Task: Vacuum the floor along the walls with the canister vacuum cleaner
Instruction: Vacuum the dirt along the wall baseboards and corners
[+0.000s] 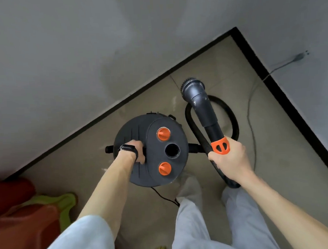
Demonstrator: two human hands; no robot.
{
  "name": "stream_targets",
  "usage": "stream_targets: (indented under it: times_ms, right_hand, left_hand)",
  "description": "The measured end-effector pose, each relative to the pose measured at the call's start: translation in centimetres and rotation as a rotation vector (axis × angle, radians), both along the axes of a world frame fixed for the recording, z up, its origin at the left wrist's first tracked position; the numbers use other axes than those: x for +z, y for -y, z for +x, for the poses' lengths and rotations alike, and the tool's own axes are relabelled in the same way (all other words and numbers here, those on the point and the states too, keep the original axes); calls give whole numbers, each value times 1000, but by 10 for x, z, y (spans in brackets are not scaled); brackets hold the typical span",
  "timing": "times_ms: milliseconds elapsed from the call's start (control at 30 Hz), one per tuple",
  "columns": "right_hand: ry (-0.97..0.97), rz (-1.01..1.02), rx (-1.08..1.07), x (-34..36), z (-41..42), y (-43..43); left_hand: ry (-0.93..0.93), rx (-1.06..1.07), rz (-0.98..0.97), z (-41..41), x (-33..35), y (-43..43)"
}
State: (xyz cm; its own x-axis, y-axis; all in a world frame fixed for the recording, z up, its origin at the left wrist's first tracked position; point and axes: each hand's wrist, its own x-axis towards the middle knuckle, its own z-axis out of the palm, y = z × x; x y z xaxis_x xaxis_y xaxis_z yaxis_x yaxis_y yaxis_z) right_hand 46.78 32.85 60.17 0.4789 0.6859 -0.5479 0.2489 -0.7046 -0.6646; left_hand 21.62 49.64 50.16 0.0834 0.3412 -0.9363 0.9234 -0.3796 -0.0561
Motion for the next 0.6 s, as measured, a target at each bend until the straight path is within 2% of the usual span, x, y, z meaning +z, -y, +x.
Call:
stream_targets:
  times_ms: [67, 133, 367, 500, 600]
  right_hand:
    - [15, 9, -46, 8, 10, 14]
    - [27, 13, -82, 21, 22, 28]
    - [238, 41, -196, 107, 106, 93]
    - [367, 21, -389, 156, 155, 159]
    - [379, 4, -552, 176, 176, 226]
  left_hand:
    - [9, 39, 63, 3, 7, 6]
    - [-22, 66, 37, 9, 16, 16]
    - [19, -90, -40, 97, 57, 70]
    - [-34, -181, 4, 144, 75, 90]
    - [-47, -240, 42, 175, 100, 120]
